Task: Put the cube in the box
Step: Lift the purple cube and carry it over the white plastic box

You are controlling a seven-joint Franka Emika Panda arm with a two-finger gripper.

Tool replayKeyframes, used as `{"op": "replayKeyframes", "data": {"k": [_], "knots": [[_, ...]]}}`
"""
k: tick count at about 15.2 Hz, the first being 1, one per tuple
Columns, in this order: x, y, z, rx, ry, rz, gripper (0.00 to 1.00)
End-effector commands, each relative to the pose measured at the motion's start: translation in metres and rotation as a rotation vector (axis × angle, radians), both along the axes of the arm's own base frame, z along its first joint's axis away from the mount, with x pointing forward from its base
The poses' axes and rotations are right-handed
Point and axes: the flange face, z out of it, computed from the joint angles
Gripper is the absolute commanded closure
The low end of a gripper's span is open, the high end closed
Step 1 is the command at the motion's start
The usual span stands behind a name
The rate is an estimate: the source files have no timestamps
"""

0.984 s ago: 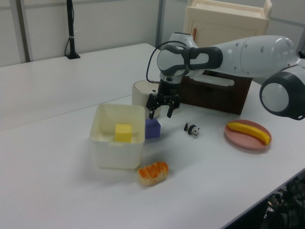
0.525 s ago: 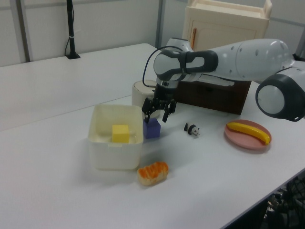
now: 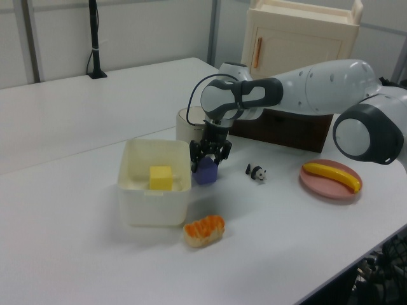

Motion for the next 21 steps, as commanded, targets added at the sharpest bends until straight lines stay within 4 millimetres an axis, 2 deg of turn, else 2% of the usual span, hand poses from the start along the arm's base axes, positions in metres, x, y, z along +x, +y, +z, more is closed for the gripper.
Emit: {"op": "replayKeyframes", "data": {"k": [1,2,3,4,5,6,9,11,13,16,21], "knots": [[-0.001,-0.001,0.004,0.017,-0.024,0.018,0.84],[-0.001,-0.005,0.01,0.02,-0.026,0.013,0.96],[-0.002,-0.012,0.017,0.024,-0.026,0.004,1.0],[-0.004,-0.029,0.029,0.032,-0.016,0.0,1.0],[-0.007,-0.037,0.037,0.038,-0.005,0.004,1.0],[-0.01,-0.047,0.056,0.052,-0.01,-0.003,1.0],[-0.015,-0.044,0.093,0.086,-0.036,-0.002,1.0],[-0.016,-0.034,0.119,0.11,-0.039,0.004,0.99],[-0.014,-0.021,0.148,0.152,-0.063,-0.041,0.98],[-0.024,0.025,0.179,0.165,-0.09,-0.024,0.92],[-0.032,0.107,0.189,0.171,-0.113,0.001,0.8]]}}
